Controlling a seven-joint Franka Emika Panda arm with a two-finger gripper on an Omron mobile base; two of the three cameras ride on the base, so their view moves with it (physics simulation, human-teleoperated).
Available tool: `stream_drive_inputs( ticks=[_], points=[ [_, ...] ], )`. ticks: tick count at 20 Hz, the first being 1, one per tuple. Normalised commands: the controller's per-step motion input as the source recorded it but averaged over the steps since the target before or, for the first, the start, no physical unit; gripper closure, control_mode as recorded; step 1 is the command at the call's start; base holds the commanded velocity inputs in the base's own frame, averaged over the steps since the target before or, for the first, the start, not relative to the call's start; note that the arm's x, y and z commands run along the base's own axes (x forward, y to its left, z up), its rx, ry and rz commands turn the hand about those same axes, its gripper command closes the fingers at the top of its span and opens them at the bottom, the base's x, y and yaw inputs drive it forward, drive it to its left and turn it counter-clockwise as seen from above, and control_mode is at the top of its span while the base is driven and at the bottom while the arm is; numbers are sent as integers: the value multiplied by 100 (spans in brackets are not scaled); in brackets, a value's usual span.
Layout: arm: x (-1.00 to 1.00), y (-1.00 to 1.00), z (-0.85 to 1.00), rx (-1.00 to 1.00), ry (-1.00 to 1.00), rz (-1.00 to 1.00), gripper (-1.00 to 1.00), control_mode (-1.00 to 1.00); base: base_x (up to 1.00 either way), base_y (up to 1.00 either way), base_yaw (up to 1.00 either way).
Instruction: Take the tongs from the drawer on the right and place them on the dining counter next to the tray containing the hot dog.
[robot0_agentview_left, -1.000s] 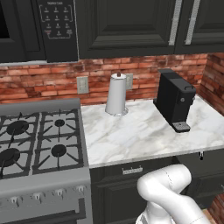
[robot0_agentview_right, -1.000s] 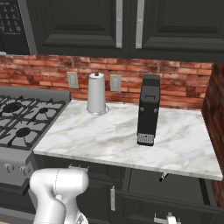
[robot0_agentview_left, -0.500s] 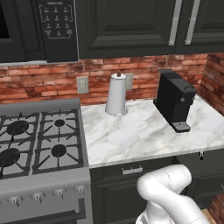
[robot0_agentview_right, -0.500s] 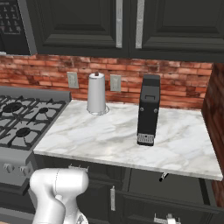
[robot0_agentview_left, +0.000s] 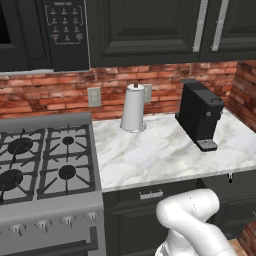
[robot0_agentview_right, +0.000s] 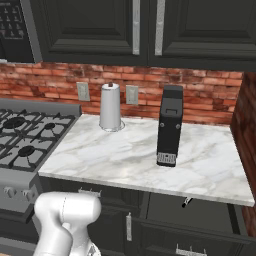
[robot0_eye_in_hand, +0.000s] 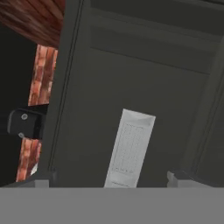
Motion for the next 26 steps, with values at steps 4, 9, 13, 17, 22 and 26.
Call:
stream_drive_inputs(
  ticks=[4,9,13,17,22,26],
  points=[
    [-32,0,20,-3,0,0,-100,-100,0,0,0],
    [-37,0,26,-2,0,0,-100,-100,0,0,0],
    [-20,0,34,-1,6,0,-100,-100,0,0,0],
    [-11,0,29,-3,7,0,-100,-100,0,0,0],
    [-5,0,30,-2,8,0,-100,-100,0,0,0],
    [0,0,34,-1,13,0,-100,-100,0,0,0]
  ],
)
